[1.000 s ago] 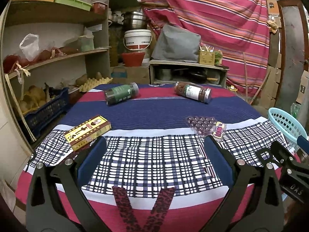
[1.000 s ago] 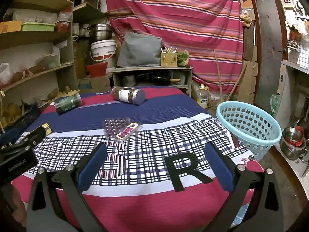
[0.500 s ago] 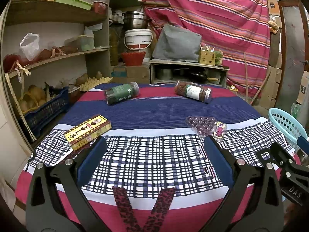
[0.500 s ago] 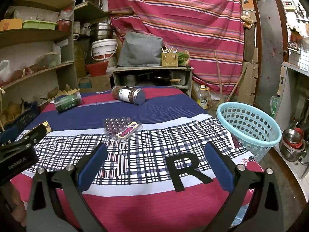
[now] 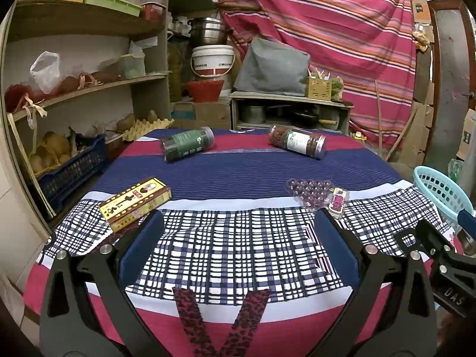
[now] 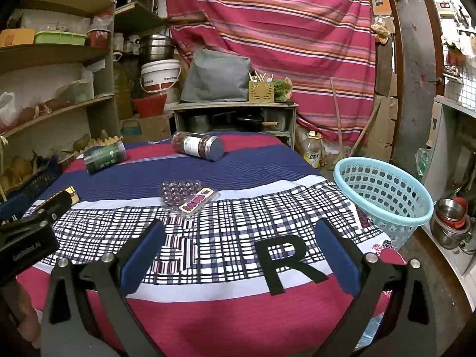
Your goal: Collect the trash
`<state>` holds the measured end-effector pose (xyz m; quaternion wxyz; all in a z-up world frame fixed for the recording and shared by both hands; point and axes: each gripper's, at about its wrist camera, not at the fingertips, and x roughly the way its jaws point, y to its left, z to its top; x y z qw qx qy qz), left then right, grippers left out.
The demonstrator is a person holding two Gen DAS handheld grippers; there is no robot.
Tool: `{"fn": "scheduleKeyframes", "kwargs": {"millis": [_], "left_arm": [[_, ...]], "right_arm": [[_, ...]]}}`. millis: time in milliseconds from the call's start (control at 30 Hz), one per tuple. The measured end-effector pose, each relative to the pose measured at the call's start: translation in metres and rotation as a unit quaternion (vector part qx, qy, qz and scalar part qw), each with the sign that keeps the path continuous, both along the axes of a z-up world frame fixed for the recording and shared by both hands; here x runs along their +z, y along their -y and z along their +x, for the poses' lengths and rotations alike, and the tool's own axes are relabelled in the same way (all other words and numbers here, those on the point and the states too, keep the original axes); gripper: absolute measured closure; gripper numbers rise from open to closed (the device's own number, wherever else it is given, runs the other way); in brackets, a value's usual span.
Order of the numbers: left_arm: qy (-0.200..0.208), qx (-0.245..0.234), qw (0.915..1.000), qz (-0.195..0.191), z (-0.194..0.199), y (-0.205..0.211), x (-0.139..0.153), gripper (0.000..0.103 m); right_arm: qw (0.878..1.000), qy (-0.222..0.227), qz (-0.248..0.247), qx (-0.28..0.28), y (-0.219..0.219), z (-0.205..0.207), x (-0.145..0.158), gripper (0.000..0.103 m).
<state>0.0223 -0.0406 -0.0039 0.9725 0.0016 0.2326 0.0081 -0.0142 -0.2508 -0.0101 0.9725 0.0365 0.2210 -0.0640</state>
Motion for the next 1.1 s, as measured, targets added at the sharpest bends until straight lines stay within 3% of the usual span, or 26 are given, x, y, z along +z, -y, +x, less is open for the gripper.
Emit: {"fn": "scheduleKeyframes", "kwargs": {"millis": [1100], "left_arm": [[0.001,0.0,1.0,0.001,0.0004,-0.0005,0.0008,0.005]], "right_arm": [[1.0,0.0,-0.005,0.001,-0.0001,-0.0006,-0.0011,0.005]]}}
